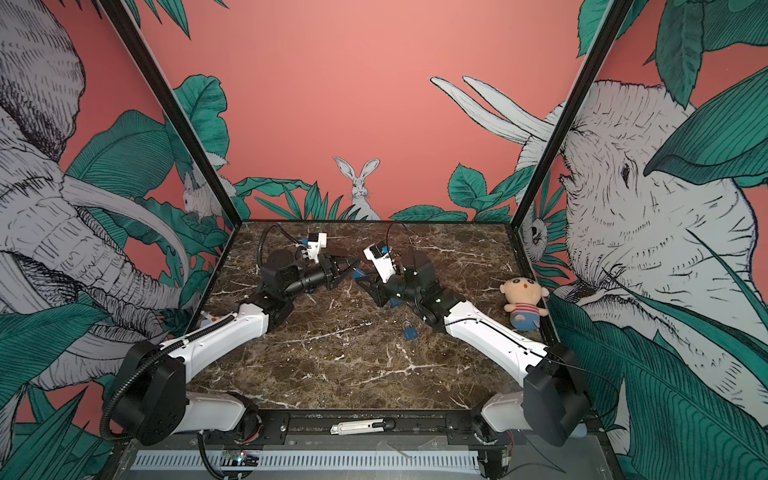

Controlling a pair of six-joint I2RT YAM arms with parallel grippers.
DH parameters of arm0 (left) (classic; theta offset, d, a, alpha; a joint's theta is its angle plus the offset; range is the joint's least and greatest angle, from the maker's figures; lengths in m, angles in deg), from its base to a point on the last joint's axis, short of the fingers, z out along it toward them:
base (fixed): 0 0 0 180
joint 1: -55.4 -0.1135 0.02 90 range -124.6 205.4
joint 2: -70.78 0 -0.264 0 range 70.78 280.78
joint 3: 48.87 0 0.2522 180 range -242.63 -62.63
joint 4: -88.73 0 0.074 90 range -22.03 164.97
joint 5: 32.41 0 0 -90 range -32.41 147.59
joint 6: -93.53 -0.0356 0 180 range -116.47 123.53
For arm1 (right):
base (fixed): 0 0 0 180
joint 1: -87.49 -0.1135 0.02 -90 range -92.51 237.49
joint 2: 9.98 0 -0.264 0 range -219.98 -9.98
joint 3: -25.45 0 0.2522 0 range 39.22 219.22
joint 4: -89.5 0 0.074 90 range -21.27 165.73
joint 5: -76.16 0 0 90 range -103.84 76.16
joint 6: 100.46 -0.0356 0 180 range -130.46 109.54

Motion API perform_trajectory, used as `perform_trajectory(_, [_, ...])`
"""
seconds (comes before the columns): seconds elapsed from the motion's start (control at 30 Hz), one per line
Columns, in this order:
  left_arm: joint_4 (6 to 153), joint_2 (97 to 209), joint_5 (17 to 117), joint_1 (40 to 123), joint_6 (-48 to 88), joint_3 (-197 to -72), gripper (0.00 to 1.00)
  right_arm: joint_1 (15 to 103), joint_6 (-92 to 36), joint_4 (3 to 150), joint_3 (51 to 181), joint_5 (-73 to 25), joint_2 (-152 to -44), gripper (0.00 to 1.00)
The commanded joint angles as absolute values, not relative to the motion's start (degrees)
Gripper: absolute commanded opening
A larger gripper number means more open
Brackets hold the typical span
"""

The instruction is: Lock with the key

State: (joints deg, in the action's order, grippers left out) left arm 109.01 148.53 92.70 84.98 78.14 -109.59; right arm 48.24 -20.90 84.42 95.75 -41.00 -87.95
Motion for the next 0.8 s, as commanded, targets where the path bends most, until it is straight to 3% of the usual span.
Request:
perform_trajectory(0.0, [113.0, 148.0, 93.3, 85.3, 78.9, -111.2, 0.00, 48.6, -21.0, 87.1, 97.6, -41.4, -87.9, 0.03])
perform_trajectory(0.3, [108.5, 147.0, 92.5, 85.2, 75.1, -111.9, 0.00, 49.1, -21.5, 83.4, 98.0, -41.0, -86.6, 0.00])
perform_trajectory(0.37, [104.1, 146.4, 92.5, 84.9, 71.9, -113.7, 0.25, 49.1, -21.1, 81.1, 98.4, -40.9, -86.0, 0.00])
perform_trajectory(0.43, [97.9, 145.6, 92.5, 84.4, 67.2, -116.0, 0.37, 49.1, -20.8, 79.2, 98.3, -40.8, -85.3, 0.00])
perform_trajectory(0.57, [84.6, 142.6, 88.7, 82.1, 56.9, -119.3, 0.44, 49.1, -19.9, 74.7, 98.4, -40.7, -83.4, 0.00])
perform_trajectory(0.77, [74.1, 136.4, 85.8, 78.7, 45.4, -119.8, 0.45, 49.1, -18.8, 68.7, 98.8, -42.6, -81.5, 0.00])
